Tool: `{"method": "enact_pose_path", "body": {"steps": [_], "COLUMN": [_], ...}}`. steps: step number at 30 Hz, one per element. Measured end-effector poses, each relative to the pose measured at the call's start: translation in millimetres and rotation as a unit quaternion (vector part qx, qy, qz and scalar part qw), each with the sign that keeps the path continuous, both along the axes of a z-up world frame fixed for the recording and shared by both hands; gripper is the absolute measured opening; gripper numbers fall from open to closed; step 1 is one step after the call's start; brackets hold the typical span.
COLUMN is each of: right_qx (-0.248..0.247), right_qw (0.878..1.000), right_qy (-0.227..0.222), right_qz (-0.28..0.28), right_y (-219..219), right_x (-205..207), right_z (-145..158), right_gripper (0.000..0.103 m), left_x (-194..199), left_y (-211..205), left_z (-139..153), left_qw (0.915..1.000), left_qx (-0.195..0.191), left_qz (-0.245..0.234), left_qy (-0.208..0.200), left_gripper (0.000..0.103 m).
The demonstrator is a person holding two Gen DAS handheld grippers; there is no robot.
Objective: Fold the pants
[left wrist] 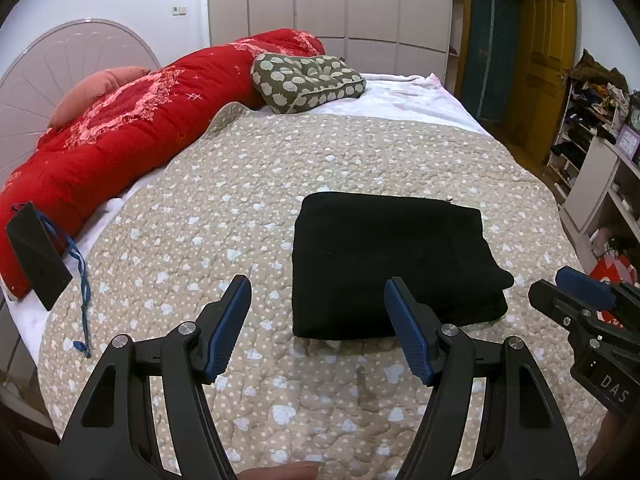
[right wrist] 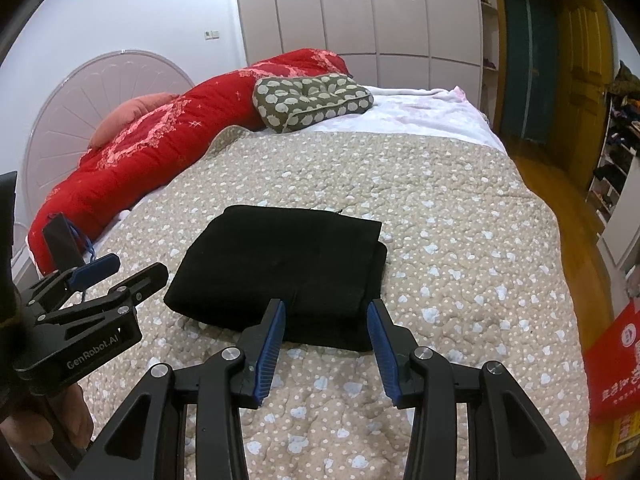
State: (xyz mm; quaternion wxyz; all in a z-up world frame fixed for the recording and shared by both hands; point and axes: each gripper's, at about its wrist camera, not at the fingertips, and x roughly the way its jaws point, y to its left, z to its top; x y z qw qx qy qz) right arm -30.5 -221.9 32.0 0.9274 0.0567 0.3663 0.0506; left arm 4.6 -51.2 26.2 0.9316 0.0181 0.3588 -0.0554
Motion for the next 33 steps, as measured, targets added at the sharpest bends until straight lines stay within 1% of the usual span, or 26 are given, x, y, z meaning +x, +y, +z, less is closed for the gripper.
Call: {"method": "enact_pose_path", "body": {"steps": [22,33], "right_qx": [-0.002,0.003], "right_qw": [1.000,1.000], "right_qy": [0.010,0.012], "right_qz": [0.002,-0.006], "right_y": [6.4,5.8], "right_x": [2.4,1.3], "right_z": [-4.1,-6.9], "right_gripper": [0.041,0.041], "left_x": [1.0,1.8], "left_y": [-1.0,-2.4], "left_z": [-3.4,-4.3], "left_qw": [1.0000,1.0000], "left_qx": [0.002,0.003], "left_qz": [-0.002,-0.004], "left_qy": [0.005,0.004], "left_gripper": [0.070,0.070]}}
